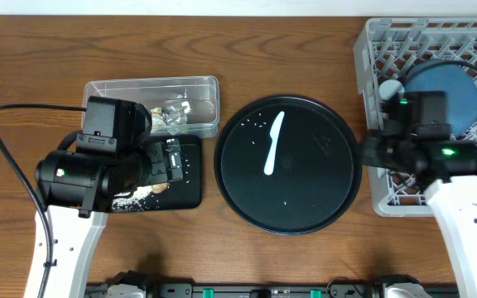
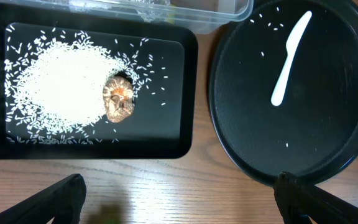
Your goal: Sort waste into correct bins and load items into the dishwasher rack
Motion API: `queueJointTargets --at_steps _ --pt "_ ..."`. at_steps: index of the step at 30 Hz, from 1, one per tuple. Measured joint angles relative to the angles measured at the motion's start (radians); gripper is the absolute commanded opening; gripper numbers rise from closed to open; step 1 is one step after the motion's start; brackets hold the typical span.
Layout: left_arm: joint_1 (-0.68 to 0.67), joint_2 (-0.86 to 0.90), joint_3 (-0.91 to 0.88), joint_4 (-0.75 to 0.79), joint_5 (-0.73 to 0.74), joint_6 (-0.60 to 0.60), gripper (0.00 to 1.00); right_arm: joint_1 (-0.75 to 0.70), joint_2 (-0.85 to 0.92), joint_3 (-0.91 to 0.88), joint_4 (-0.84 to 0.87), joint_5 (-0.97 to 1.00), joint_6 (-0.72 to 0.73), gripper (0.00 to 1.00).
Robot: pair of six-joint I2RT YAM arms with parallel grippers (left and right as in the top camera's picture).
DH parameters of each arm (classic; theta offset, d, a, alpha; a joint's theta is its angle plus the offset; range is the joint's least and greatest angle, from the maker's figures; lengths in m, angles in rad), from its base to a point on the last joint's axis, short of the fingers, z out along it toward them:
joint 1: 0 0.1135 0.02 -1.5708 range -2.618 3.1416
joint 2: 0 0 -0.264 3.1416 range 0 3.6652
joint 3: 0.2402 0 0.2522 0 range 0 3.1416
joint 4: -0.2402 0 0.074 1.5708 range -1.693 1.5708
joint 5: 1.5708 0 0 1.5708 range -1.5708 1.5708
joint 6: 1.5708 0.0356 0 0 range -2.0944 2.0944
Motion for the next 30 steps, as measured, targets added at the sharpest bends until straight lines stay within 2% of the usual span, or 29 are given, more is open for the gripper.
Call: queueJointTargets --at_steps 9,14,18,21,27,30 --pt "0.000 0.000 0.000 0.001 0.000 0.000 0.98 0.300 0.262 0.003 0.318 0.065 0.236 0.20" --pt "0.000 0.000 0.000 0.000 0.000 0.000 0.98 0.406 0.453 0.004 0.475 0.176 0.335 0.27" --pt "0.000 0.000 0.000 0.001 0.000 0.000 0.98 0.445 0.594 0.004 0.598 0.248 0.367 0.27" --pt "0.000 0.000 0.000 0.000 0.000 0.000 0.98 0.454 0.663 0.006 0.626 0.274 0.403 0.24" --pt "0.000 0.000 0.000 0.000 0.000 0.000 0.98 0.468 0.692 0.040 0.616 0.308 0.448 0.08" --pt "0.000 0.000 0.000 0.000 0.000 0.000 0.98 0.474 0.697 0.050 0.598 0.325 0.456 0.08"
